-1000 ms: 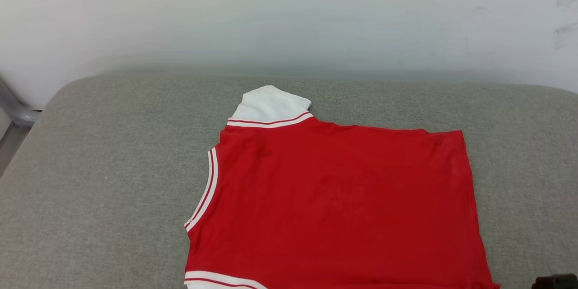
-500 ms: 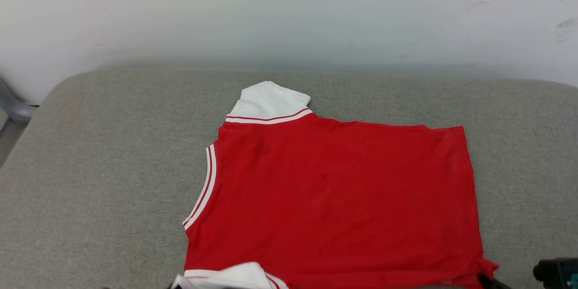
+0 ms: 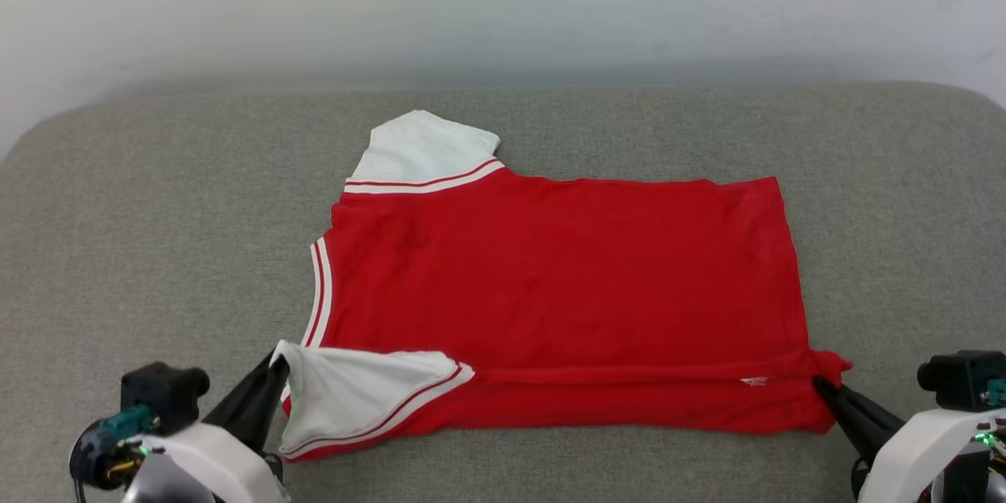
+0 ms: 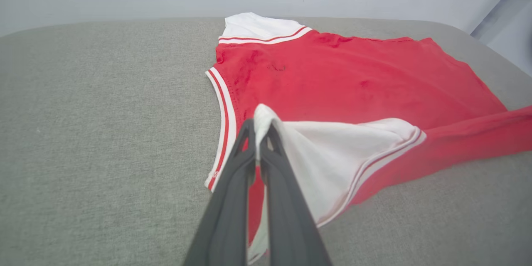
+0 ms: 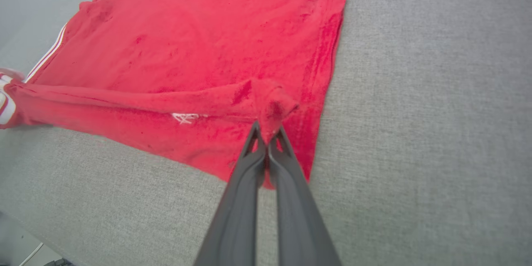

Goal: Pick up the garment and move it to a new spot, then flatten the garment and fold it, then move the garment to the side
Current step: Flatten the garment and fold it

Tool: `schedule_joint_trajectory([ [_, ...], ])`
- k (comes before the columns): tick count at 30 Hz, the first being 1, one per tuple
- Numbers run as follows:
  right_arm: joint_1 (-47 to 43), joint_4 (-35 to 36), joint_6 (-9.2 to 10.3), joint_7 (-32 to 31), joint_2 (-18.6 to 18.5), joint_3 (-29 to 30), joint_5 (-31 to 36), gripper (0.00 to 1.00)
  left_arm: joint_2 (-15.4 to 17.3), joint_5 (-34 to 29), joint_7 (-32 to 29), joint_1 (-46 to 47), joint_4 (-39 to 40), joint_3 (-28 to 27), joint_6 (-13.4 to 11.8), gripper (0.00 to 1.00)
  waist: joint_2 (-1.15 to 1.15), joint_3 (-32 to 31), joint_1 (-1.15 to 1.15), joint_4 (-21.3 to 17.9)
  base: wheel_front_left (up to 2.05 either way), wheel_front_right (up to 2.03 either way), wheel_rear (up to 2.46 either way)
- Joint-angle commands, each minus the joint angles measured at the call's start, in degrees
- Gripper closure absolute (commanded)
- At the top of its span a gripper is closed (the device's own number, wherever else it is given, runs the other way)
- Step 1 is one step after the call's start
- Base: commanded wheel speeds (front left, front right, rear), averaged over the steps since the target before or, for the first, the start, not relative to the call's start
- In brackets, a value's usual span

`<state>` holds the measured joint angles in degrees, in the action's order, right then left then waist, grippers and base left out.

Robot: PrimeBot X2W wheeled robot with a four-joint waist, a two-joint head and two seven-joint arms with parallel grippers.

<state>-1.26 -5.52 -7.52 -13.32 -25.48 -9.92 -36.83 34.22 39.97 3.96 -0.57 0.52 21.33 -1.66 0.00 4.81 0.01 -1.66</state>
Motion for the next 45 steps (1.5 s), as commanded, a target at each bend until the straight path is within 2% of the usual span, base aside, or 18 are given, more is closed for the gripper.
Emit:
schedule_joint_trajectory([
  [1, 1.6, -0.4, 0.07, 0.2, -0.6, -0.2, -0.4, 1.0, 0.5, -0.6, -0.6, 2.4, -0.7, 0.3, 0.7, 1.0, 0.0, 1.2, -0.01, -0.7, 0.0, 0.0, 0.0],
  [15, 10.8, -4.6, 0.07, -0.3, -1.1, -4.1, -1.9, 1.0, -0.1, -3.2, -3.7, 19.5, -13.1, 3.4, 6.1, 1.0, 0.0, 9.1, -0.01, -2.6, 0.0, 0.0, 0.0],
  [24, 15.0, -9.6, 0.07, -1.0, -1.4, -8.0, -0.8, 1.0, -1.8, -4.2, -3.6, 24.5, -23.3, 6.0, 7.5, 1.0, 0.0, 11.4, -0.01, -2.6, 0.0, 0.0, 0.0],
  [31, 14.9, -12.4, 0.07, 0.0, -1.1, -9.6, -1.2, 1.0, -4.0, -3.2, -2.3, 25.4, -29.5, 7.9, 8.2, 1.0, 0.0, 10.1, -0.01, -2.0, 0.0, 0.0, 0.0],
  [32, 14.9, -12.4, 0.07, 0.5, -1.0, -9.5, -1.4, 0.85, -4.1, -3.2, -1.9, 25.6, -30.1, 8.0, 8.3, 1.0, 0.0, 9.6, -0.01, -1.8, 0.0, 0.0, 0.0],
  [33, 14.7, -12.3, 0.07, 0.8, -1.0, -9.3, -1.6, 0.63, -4.3, -3.5, -1.6, 25.7, -30.6, 8.2, 8.3, 0.35, 0.0, 9.0, -0.01, -1.7, 0.0, 0.0, 0.0],
  [34, 14.6, -12.1, 0.07, 1.3, -1.1, -8.9, -1.5, 0.0, -4.2, -3.9, -0.9, 26.1, -30.8, 8.3, 8.3, 0.0, 0.0, 8.5, -0.01, -1.5, 0.0, 0.0, 0.0],
  [39, 13.4, -10.7, 0.07, 3.4, -1.8, -7.2, -1.0, 0.0, -4.2, -3.6, -0.9, 27.2, -31.2, 8.4, 8.2, 0.0, 0.0, 5.5, -0.01, -0.3, 0.0, 0.0, 0.0],
  [45, 11.4, -8.7, 0.07, 3.5, -2.1, -5.1, 0.2, 0.0, -2.2, -1.9, -5.8, 28.7, -29.1, 8.8, 8.6, 0.0, 0.0, 2.2, -0.01, 1.0, 0.0, 0.0, 0.0],
])
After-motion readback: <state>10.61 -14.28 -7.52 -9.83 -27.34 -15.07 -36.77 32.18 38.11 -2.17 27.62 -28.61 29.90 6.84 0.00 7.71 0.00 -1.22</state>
